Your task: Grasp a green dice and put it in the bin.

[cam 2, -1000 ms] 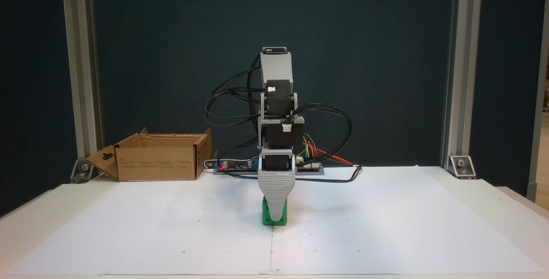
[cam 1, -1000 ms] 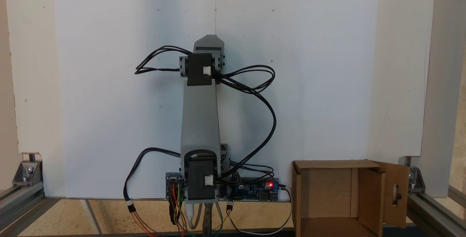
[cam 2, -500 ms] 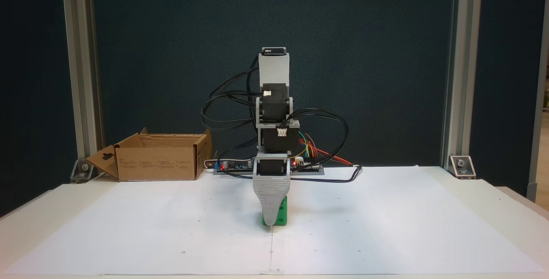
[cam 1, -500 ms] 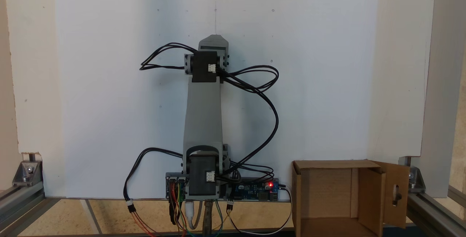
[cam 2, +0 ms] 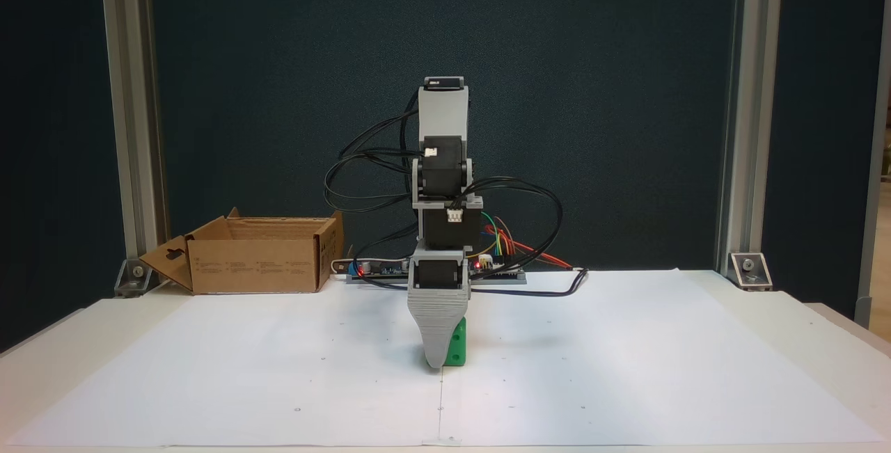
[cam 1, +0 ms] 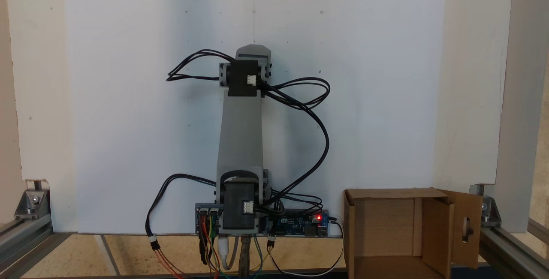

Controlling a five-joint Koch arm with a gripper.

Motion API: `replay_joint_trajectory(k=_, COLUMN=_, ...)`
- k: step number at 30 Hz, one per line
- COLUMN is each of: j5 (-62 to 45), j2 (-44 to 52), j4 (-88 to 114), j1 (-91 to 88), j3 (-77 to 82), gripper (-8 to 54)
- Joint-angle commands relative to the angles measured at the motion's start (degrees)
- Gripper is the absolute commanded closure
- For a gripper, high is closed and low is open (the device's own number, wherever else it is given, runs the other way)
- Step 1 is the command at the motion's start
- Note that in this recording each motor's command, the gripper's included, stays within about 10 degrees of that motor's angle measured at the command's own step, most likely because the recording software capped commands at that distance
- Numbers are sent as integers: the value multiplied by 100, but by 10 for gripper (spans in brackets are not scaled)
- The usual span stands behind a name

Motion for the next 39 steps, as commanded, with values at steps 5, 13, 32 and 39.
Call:
replay_joint_trajectory(k=5, j5=-290, j2=18, j4=9, j1=0, j3=-105, gripper=287)
replay_joint_trajectory(k=13, j5=-281, j2=79, j4=62, j1=9, j3=-158, gripper=335)
replay_joint_trajectory(k=32, j5=668, j2=1274, j4=5184, j1=1020, j3=-4588, gripper=335)
replay_joint_trajectory(k=39, j5=677, j2=1301, j4=5403, j1=1468, j3=-5019, gripper=335)
